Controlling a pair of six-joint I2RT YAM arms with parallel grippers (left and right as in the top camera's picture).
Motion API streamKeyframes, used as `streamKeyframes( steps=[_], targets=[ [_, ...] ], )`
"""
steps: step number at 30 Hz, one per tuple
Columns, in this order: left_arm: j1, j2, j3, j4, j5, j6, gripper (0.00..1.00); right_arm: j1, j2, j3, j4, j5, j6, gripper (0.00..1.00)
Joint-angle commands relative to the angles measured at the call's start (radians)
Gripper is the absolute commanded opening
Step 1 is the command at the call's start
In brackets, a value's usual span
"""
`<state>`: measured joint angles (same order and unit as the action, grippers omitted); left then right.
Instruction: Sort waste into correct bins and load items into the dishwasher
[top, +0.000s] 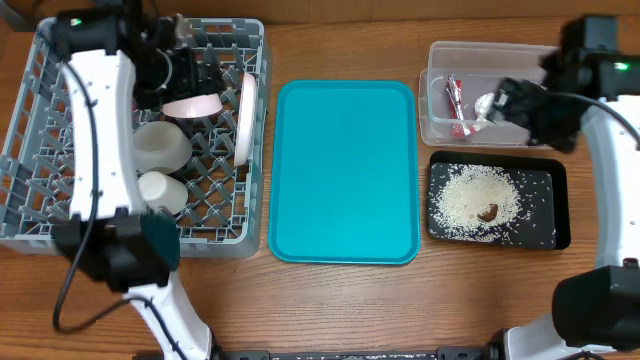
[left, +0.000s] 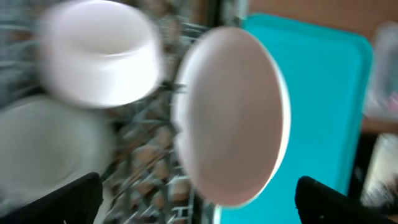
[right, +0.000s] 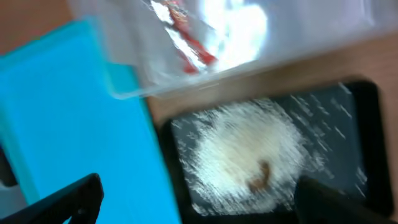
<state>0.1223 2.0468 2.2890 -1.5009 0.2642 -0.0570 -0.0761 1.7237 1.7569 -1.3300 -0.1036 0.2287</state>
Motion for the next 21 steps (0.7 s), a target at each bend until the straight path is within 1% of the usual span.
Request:
streamKeyframes(
  steps=[1,4,6,8,13,18,21],
  targets=[
    [-0.010,-0.099,0.003,-0.019,-0.208,-0.123,1.00,0.083,-0.020,0.024,0.090,-0.033,-0.060,1.00],
    [-0.026,-0.110,0.003,-0.070,-0.231,-0.123,1.00,0.145,-0.020,0.024,0.168,-0.029,-0.085,1.00],
    [-0.039,-0.108,0.002,-0.123,-0.266,-0.123,1.00,0.169,-0.020,0.024,0.180,-0.029,-0.084,1.00],
    [-0.047,-0.106,0.001,-0.190,-0.294,-0.125,1.00,0.178,-0.020,0.024,0.168,-0.029,-0.078,1.00],
    [-0.059,-0.135,-0.066,-0.189,-0.262,-0.127,1.00,0.176,-0.020,0.024,0.110,-0.025,-0.061,1.00],
    [-0.067,-0.217,-0.249,-0.189,-0.276,-0.147,1.00,0.176,-0.023,0.018,0.025,0.035,-0.047,1.00],
    [-0.069,-0.294,-0.369,-0.164,-0.278,-0.149,1.00,0.176,-0.055,-0.026,0.040,0.035,-0.046,1.00]
  ],
)
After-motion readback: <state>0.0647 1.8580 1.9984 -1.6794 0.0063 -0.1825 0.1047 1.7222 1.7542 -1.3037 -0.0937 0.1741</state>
